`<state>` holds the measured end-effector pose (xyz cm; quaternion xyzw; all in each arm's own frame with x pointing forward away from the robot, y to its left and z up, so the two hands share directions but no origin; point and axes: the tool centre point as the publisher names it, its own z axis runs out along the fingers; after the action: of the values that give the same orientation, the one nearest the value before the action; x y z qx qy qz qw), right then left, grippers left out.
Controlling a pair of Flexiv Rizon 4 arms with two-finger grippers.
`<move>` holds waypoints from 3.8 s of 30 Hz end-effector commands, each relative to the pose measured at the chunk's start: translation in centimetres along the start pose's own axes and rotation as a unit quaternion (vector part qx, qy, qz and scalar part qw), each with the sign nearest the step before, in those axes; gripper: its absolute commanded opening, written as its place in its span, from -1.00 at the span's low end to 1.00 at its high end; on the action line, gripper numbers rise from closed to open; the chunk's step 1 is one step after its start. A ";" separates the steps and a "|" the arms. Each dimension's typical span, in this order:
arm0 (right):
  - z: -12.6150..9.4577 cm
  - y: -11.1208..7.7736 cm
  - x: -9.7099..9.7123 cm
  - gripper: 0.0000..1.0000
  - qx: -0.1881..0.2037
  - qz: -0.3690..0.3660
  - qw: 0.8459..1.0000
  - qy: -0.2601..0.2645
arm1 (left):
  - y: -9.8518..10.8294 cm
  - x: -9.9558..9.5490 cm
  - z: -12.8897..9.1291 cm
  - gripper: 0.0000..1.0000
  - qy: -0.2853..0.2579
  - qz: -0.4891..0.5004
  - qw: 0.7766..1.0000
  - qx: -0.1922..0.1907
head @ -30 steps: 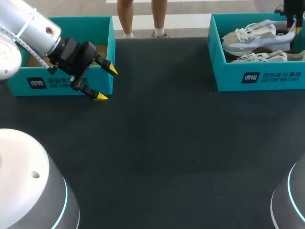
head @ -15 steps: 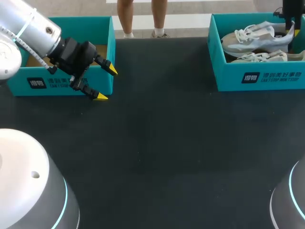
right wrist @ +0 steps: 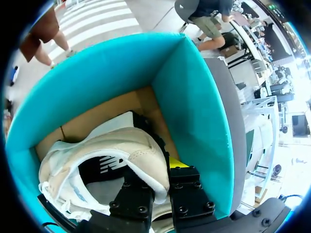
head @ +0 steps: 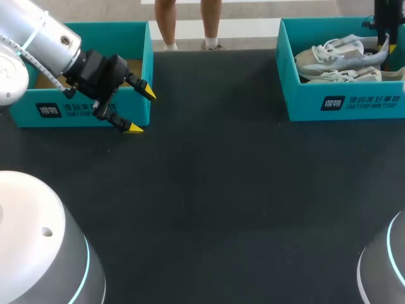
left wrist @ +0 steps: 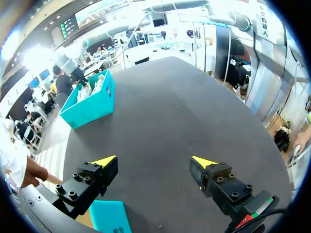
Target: Take the shoe out of the shoebox, open the shoe tongue, remove and reinsert the insole, then place the shoe into the shoebox
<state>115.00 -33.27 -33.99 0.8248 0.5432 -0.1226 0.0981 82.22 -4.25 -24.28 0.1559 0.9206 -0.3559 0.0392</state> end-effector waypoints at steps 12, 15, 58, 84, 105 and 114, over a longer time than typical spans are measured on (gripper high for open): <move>0.9 1.6 0.5 -0.09 0.030 0.007 1.000 0.002 | 0.0 0.0 0.0 1.00 0.000 0.000 1.000 -0.001; 0.7 1.7 0.4 -0.06 0.030 0.008 1.000 0.005 | 0.0 0.0 0.0 1.00 0.000 0.000 1.000 -0.001; -16.2 -5.9 -1.1 1.00 -0.013 -0.032 0.991 0.133 | 0.0 0.0 0.0 1.00 0.000 0.000 1.000 -0.001; -17.0 -20.4 1.4 1.00 0.033 -0.094 0.986 0.131 | 3.5 -0.9 -4.7 1.00 -0.245 -0.505 0.805 -0.192; -16.1 -29.1 3.0 1.00 0.000 -0.114 0.987 0.110 | 6.9 -1.0 -5.6 1.00 -0.221 -0.654 0.704 -0.168; -16.3 -34.7 2.4 1.00 -0.096 -0.107 0.982 0.124 | 10.2 -1.3 -6.8 1.00 -0.224 -0.734 0.622 -0.157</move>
<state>87.71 -12.68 -20.44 0.7589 0.6392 -0.1134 -0.0507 85.85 6.75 -25.24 -0.6324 0.7609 -0.1447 0.0113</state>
